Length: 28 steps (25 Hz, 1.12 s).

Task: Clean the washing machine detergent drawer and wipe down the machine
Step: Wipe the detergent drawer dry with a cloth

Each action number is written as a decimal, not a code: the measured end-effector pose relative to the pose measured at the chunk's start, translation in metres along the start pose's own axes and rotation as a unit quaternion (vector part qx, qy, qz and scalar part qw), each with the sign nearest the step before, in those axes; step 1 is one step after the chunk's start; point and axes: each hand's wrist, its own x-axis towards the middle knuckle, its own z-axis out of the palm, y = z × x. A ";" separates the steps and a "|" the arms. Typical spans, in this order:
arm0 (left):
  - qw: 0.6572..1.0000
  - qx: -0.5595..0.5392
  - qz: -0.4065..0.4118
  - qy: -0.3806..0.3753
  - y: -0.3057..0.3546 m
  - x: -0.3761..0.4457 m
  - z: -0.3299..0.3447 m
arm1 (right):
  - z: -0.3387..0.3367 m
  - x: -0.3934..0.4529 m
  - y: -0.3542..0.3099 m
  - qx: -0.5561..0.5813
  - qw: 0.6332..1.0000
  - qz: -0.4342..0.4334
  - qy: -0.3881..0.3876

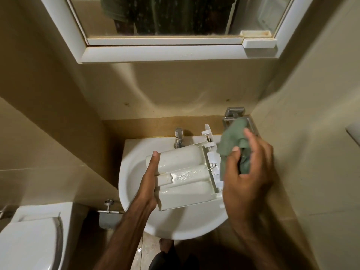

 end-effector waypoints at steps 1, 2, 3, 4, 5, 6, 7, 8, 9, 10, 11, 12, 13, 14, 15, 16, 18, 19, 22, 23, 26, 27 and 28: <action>1.000 -0.007 0.003 -0.009 -0.003 0.001 0.003 | 0.003 -0.006 -0.004 -0.018 0.997 -0.078 -0.002; 1.000 -0.015 0.006 -0.011 -0.005 0.000 0.006 | 0.011 -0.012 -0.004 -0.034 0.991 -0.130 -0.026; 0.999 -0.024 0.011 -0.018 -0.006 -0.001 0.009 | 0.022 -0.019 -0.002 -0.066 0.983 -0.160 -0.068; 0.999 -0.030 0.013 -0.016 -0.005 -0.003 0.012 | 0.033 -0.027 -0.001 -0.115 0.972 -0.167 -0.120; 0.999 -0.033 0.017 -0.024 -0.005 -0.004 0.015 | 0.044 -0.034 0.001 -0.171 0.957 -0.157 -0.172; 0.999 -0.030 0.015 -0.029 -0.006 -0.005 0.018 | 0.051 -0.039 0.003 -0.220 0.942 -0.142 -0.211; 0.999 -0.020 0.009 -0.025 -0.009 -0.005 0.020 | 0.057 -0.042 0.005 -0.256 0.928 -0.126 -0.239; 1.000 -0.010 0.004 -0.026 -0.011 -0.006 0.022 | 0.061 -0.043 0.006 -0.281 0.919 -0.112 -0.252; 0.999 -0.007 -0.003 -0.031 -0.008 -0.008 0.024 | 0.064 -0.044 0.007 -0.291 0.918 -0.104 -0.249; 0.999 -0.015 -0.009 -0.029 -0.007 -0.009 0.023 | 0.067 -0.047 0.008 -0.284 0.923 -0.099 -0.242; 0.999 -0.042 -0.019 -0.025 -0.007 -0.009 0.021 | 0.070 -0.051 0.008 -0.260 0.931 -0.099 -0.239; 0.994 -0.097 -0.031 -0.037 -0.010 -0.009 0.023 | 0.073 -0.057 0.006 -0.224 0.937 -0.109 -0.246; 0.989 -0.136 -0.030 -0.056 -0.015 -0.008 0.024 | 0.078 -0.065 0.004 -0.183 0.938 -0.122 -0.268; 0.988 -0.131 -0.009 -0.086 -0.028 -0.006 0.030 | 0.081 -0.074 0.001 -0.154 0.932 -0.139 -0.296; 0.994 -0.064 -0.015 -0.084 -0.027 -0.009 0.036 | 0.082 -0.083 0.001 -0.142 0.923 -0.161 -0.318; 1.000 0.021 -0.003 0.005 -0.018 -0.012 0.031 | 0.083 -0.087 0.001 -0.141 0.914 -0.190 -0.329; 0.996 0.019 -0.048 0.076 -0.022 -0.008 0.032 | 0.079 -0.086 0.007 -0.138 0.897 -0.227 -0.354; 0.982 -0.125 -0.114 -0.082 -0.023 -0.016 0.040 | 0.075 -0.079 0.011 -0.145 0.896 -0.232 -0.351; 0.990 -0.123 -0.067 -0.001 -0.012 -0.003 0.022 | 0.063 -0.056 0.028 -0.235 0.929 -0.163 -0.237; 0.994 -0.093 -0.052 0.026 -0.011 -0.003 0.021 | 0.062 -0.052 0.033 -0.262 0.935 -0.114 -0.210; 0.996 -0.059 -0.056 0.042 -0.023 -0.002 0.030 | 0.061 -0.041 0.043 -0.280 0.941 -0.035 -0.185; 0.995 -0.056 -0.061 0.053 -0.025 -0.002 0.030 | 0.063 -0.041 0.042 -0.271 0.942 -0.040 -0.195; 0.993 -0.070 -0.069 0.058 -0.021 -0.001 0.024 | 0.066 -0.044 0.039 -0.239 0.945 -0.072 -0.209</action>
